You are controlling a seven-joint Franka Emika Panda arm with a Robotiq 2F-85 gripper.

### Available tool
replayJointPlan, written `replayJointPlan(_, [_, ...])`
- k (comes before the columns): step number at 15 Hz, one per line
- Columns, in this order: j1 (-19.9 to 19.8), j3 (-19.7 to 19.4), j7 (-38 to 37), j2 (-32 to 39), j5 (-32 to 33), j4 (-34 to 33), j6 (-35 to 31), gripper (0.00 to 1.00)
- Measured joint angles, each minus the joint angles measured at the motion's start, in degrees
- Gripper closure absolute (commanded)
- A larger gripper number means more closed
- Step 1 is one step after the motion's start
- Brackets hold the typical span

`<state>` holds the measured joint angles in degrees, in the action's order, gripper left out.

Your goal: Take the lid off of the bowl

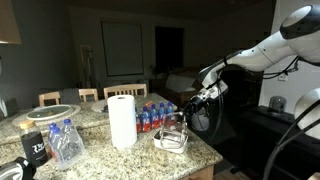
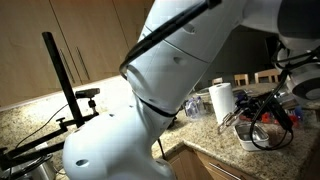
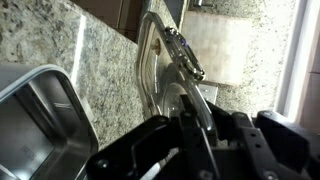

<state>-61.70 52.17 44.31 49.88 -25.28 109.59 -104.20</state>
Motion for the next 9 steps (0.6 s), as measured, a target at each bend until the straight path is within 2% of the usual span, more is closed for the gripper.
replayJointPlan(5, [8.66, -9.81, 1.57, -4.57, -6.75, -1.44, -4.37, 0.95])
replayJointPlan(9, [16.03, -17.57, 5.12, -9.01, -13.12, -1.43, -4.89, 0.95])
